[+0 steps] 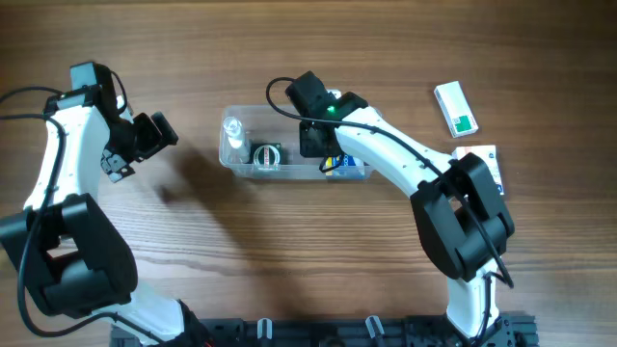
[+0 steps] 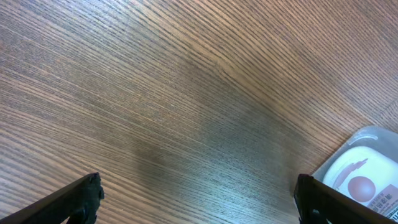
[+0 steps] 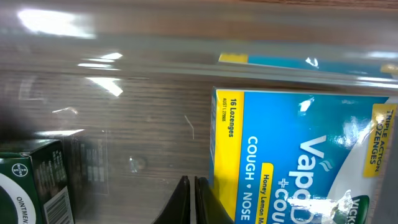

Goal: Pack container
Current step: 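Lower VapoDrops box into container's right end and open right gripper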

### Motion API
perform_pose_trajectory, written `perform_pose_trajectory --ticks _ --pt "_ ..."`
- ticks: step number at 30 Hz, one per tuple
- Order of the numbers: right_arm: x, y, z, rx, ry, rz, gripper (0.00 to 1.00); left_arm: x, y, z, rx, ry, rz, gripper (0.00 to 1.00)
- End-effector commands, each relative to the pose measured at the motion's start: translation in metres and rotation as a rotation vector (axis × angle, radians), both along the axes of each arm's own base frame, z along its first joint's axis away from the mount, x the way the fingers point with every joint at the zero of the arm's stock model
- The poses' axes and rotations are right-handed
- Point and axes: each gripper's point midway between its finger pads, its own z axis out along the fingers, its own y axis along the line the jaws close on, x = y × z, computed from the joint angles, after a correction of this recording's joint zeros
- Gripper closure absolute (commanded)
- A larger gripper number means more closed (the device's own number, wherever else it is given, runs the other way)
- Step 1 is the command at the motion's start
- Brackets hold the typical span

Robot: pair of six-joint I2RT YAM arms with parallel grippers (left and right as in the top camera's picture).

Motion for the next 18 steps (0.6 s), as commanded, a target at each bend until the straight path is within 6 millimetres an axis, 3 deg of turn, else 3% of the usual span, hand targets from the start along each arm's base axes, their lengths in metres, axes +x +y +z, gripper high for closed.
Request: perform_pose_trajectory --ticks 1,18 --pt "-0.0019 -0.0094 -0.0093 -0.055 0.002 0.006 0.96 -0.001 0.0008 0.0068 0.006 -0.018 0.011 0.0" --pt "-0.0042 -0.0165 -0.0098 -0.089 0.008 -0.004 0.96 -0.001 0.0008 0.0068 0.006 -0.018 0.011 0.0"
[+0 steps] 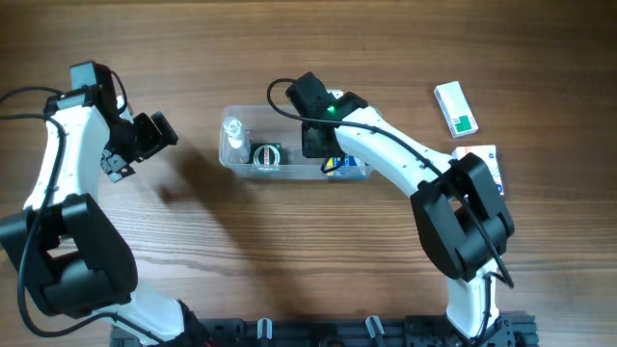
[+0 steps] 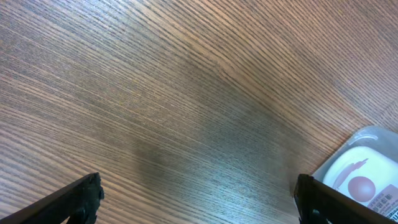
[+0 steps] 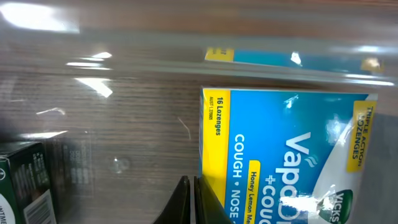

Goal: Pack container
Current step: 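Lower VapoDrops box into container's right end and open right gripper, then withdraw right gripper to the white bandage pack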

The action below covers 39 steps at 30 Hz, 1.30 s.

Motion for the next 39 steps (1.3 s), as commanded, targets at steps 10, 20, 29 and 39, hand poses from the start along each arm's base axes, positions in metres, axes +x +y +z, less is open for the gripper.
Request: perform_pose_trajectory --ticks 10,20,29,39 --pt "0.01 0.009 0.023 0.009 -0.036 0.078 0.96 -0.001 0.001 0.007 0.006 -0.017 0.011 0.0" --pt "0.0 -0.118 0.143 -0.064 -0.071 -0.137 0.94 -0.001 0.001 0.007 0.006 -0.017 0.011 0.0" --pt "-0.027 -0.268 0.158 -0.101 0.051 -0.392 0.68 -0.001 0.001 0.007 0.007 -0.017 0.011 0.0" --pt "-0.064 -0.301 0.104 -0.089 0.239 -0.316 0.0 -0.001 0.001 0.007 0.007 -0.017 0.011 0.0"
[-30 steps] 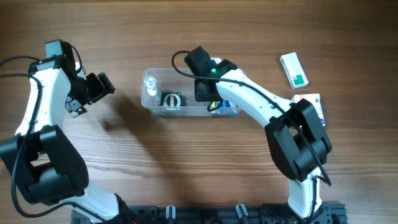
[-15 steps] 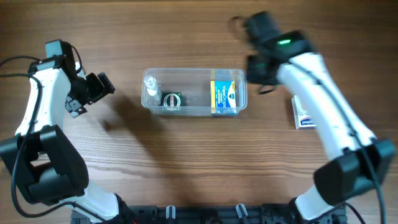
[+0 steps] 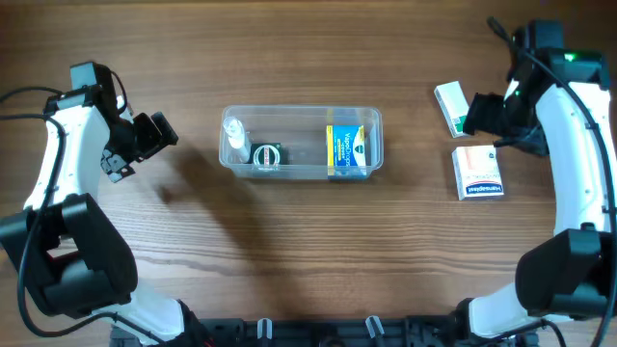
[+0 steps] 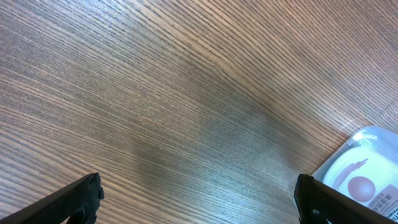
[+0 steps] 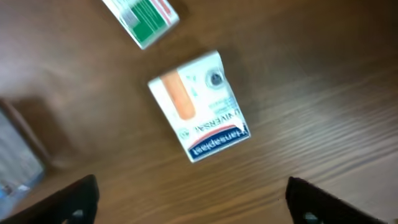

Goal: Pack container
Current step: 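Withdraw right gripper to the white bandage pack, then grasp white bandage pack with right gripper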

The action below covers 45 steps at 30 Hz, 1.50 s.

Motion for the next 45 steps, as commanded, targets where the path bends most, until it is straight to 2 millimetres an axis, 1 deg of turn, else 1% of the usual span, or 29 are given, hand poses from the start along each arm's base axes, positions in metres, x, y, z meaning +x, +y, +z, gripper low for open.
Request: perform_pose_trajectory --ticks 1,3,5,8,9,14,16,20,23,28,34,37,40,41,43,44,45 --pt "-0.018 0.001 -0.031 0.02 0.076 0.124 0.0 -0.001 0.001 0.007 0.007 -0.017 0.011 0.0" --pt "-0.02 0.004 -0.058 0.03 0.087 0.206 0.0 -0.001 0.001 0.007 0.007 -0.017 0.011 0.0" --pt "-0.021 0.007 -0.076 0.047 0.081 0.249 0.0 -0.001 0.001 0.007 0.007 -0.017 0.011 0.0" --pt "-0.022 0.008 -0.092 0.044 0.074 0.292 0.0 -0.001 0.001 0.007 0.007 -0.017 0.011 0.0" --pt "-0.018 0.007 -0.093 0.037 0.059 0.314 0.0 -0.001 0.001 0.007 0.007 -0.017 0.011 0.0" --pt "0.005 -0.01 -0.099 -0.072 -0.028 0.314 0.0 -0.001 0.001 0.007 0.007 -0.017 0.011 0.0" --pt "0.01 -0.01 -0.102 -0.082 -0.046 0.345 0.0 -0.001 0.001 0.007 0.007 -0.017 0.011 0.0" --pt "0.005 -0.01 -0.11 -0.09 -0.023 0.436 0.0 -0.001 0.001 0.007 0.006 -0.017 0.011 0.0" --pt "0.003 -0.009 -0.111 -0.09 -0.007 0.472 0.0 -0.001 0.001 0.007 0.007 -0.017 0.011 0.0" --pt "-0.003 -0.009 -0.118 -0.063 0.001 0.463 0.0 -0.001 0.001 0.007 0.006 -0.017 0.011 0.0" --pt "-0.008 -0.009 -0.14 -0.028 -0.032 0.442 0.0 -0.001 0.001 0.007 0.007 -0.017 0.011 0.0" --pt "-0.009 -0.003 -0.146 0.001 -0.054 0.448 0.0 -0.001 0.001 0.007 0.007 -0.017 0.011 0.0" --pt "-0.005 0.009 -0.148 0.066 -0.091 0.461 0.0 -0.001 0.001 0.007 0.007 -0.017 0.011 0.0" --pt "-0.004 0.01 -0.148 0.068 -0.097 0.46 0.01 -0.001 0.001 0.007 0.006 -0.017 0.011 0.0" --pt "-0.003 0.009 -0.148 0.066 -0.1 0.453 0.07 -0.001 0.001 0.007 0.007 -0.017 0.011 0.0" --pt "-0.002 0.009 -0.147 0.07 -0.105 0.426 0.13 -0.001 0.001 0.007 0.007 -0.017 0.011 0.0" --pt "-0.001 0.009 -0.147 0.074 -0.11 0.393 0.14 -0.001 0.001 0.007 0.007 -0.017 0.011 0.0"
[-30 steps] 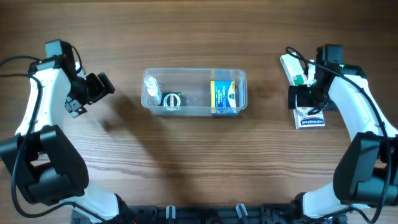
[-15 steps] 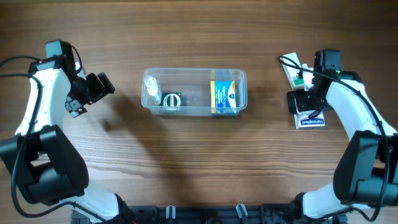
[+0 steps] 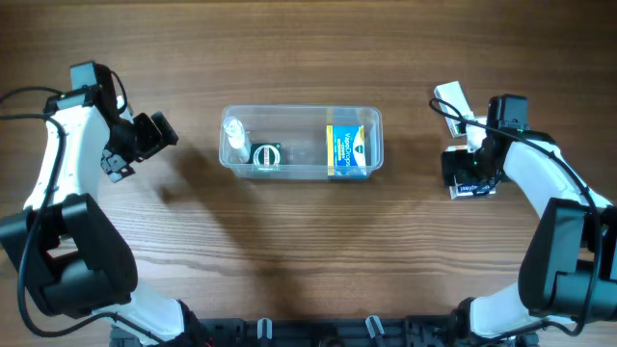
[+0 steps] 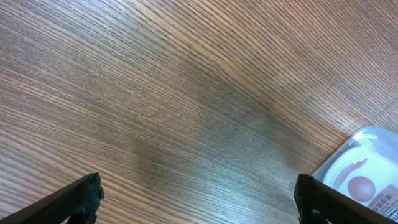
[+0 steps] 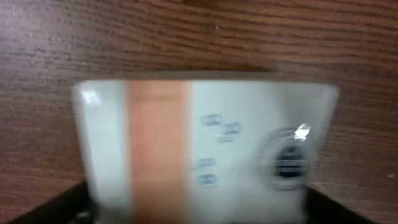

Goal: Pack container
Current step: 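Grasp white bandage pack with right gripper, then carry bandage pack with right gripper over the container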

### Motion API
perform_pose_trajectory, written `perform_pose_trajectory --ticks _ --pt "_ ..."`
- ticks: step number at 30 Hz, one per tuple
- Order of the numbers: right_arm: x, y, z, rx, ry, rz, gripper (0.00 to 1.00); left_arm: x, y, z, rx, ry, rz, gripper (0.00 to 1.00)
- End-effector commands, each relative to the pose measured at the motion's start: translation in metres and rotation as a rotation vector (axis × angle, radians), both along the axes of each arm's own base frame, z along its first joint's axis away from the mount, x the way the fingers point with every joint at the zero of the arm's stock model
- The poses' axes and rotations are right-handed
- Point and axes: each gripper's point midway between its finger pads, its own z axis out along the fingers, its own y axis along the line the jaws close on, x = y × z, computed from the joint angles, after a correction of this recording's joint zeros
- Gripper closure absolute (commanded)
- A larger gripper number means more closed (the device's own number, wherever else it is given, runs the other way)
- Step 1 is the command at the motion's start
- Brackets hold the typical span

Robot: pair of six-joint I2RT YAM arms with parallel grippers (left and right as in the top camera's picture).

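A clear plastic container (image 3: 301, 118) lies mid-table, holding a small clear bottle (image 3: 232, 130), a green round item (image 3: 266, 153) and a blue-and-yellow lozenge box (image 3: 347, 152). Far right, my right gripper (image 3: 469, 172) sits low over a white plaster box with an orange stripe (image 5: 205, 143). That box fills the right wrist view, blurred, with the open gripper's (image 5: 199, 211) dark fingers (image 5: 81, 205) on either side of it. A white-and-green box (image 3: 450, 98) lies just behind. My left gripper (image 3: 147, 135) stands open over bare wood at the left.
In the left wrist view the open left gripper (image 4: 199, 205) sees wood grain and the container's rounded corner (image 4: 364, 165) at the lower right. The arm bases stand along the near table edge (image 3: 308, 333).
My right gripper was open, high over the two boxes at the far right. It is now low on the plaster box, a finger on each side. The left arm is unchanged.
At first my right gripper was shut, inside the container beside the lozenge box, and stayed there. Then it was at the far right, open above the two loose boxes. Now it straddles the plaster box. The left arm held still throughout.
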Motion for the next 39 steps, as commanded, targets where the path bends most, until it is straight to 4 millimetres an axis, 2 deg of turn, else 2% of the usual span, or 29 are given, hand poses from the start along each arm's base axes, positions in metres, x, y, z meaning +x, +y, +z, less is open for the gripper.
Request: perform_pose_trajectory --ticks 1,5,13,18,23,27,33,39 --pt "0.003 0.005 0.001 0.051 -0.017 -0.071 0.15 -0.001 0.001 0.007 0.006 -0.018 0.011 0.0" --pt "0.004 0.009 0.001 0.079 -0.024 -0.183 0.14 -0.001 0.001 0.007 0.006 -0.018 0.011 0.0" --pt "0.007 0.026 0.002 0.095 -0.028 -0.177 0.09 -0.001 0.001 0.007 0.006 -0.017 0.011 0.0" --pt "0.01 0.007 0.004 -0.02 -0.047 -0.185 0.08 -0.001 0.001 0.007 0.006 -0.018 0.011 0.0" --pt "0.024 0.006 0.007 -0.039 -0.101 -0.097 0.07 -0.001 0.001 0.007 0.006 -0.018 0.011 0.0" --pt "0.025 0.006 0.008 -0.047 -0.102 -0.067 0.06 -0.001 0.001 0.007 0.006 -0.017 0.011 0.0" --pt "0.022 0.015 0.006 0.013 -0.089 -0.096 0.1 -0.001 0.001 0.007 0.006 -0.018 0.011 0.0" --pt "0.016 0.024 0.004 0.073 -0.065 -0.117 0.23 -0.001 0.001 0.007 0.006 -0.017 0.011 0.0"
